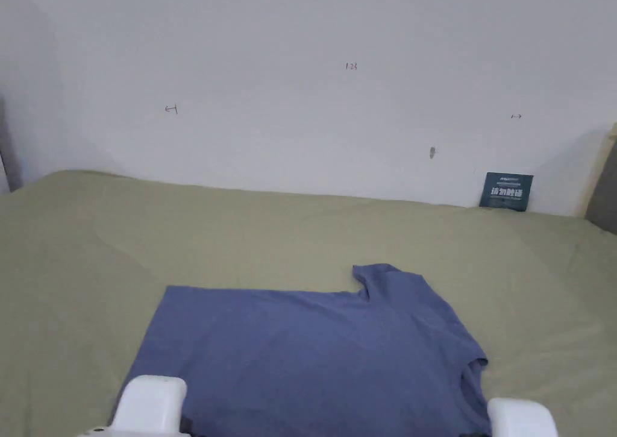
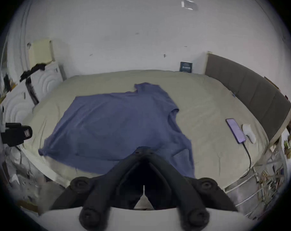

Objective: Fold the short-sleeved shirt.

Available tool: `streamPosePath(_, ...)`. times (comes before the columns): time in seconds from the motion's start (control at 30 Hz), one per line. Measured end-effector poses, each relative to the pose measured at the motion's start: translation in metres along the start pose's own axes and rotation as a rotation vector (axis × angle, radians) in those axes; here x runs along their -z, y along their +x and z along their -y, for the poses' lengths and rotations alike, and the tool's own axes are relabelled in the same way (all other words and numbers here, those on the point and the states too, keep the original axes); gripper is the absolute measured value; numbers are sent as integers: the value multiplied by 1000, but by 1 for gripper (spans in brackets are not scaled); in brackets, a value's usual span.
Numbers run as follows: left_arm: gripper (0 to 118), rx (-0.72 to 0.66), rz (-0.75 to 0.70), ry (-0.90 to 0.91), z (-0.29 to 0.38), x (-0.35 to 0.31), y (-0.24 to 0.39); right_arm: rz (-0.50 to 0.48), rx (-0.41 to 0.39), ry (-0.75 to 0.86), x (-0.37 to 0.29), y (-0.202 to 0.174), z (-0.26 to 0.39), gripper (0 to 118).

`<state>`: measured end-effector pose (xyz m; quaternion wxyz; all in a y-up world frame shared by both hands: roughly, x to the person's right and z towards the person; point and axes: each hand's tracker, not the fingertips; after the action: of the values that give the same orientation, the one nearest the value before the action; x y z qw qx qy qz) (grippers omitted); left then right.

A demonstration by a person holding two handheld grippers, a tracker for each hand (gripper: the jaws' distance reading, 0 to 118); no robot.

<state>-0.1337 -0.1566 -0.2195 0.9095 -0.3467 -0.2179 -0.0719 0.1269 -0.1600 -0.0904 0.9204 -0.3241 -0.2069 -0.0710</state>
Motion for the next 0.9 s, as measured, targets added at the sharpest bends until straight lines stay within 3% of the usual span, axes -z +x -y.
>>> streamPosePath(0.2, 0, -6, -27, -88, 51, 19, 38, 5, -7, -66, 15, -33, 41, 1)
streamPosePath(0.33, 0, -1, -12, -103, 63, 12, 40, -13, -10, -80, 6, -35, 52, 1)
streamPosePath(0.57, 0, -85, -25, -106, 51, 0, -35, -20, 26, -34, -12, -6, 46, 1)
streamPosePath(0.6, 4, -122, -40, -103, 49, -2, -51, -11, 37, -24, -13, 1, 43, 1)
streamPosePath(0.67, 28, -162, -13, -144, 42, 0, -94, -7, 54, -10, -15, 11, 36, 1)
streamPosePath(0.7, 52, -211, -2, -178, 35, 5, -113, -3, 62, -8, -14, 16, 32, 1)
streamPosePath(0.73, 79, -497, 8, -221, 33, 13, -138, 2, 70, -8, -14, 20, 28, 1)
streamPosePath(0.8, 80, -689, 200, -204, 34, 27, -179, -4, 86, -4, -13, 30, 20, 1)
streamPosePath(0.9, 80, -462, -74, -173, 13, 19, -176, 12, 126, 24, -19, 45, 13, 1)
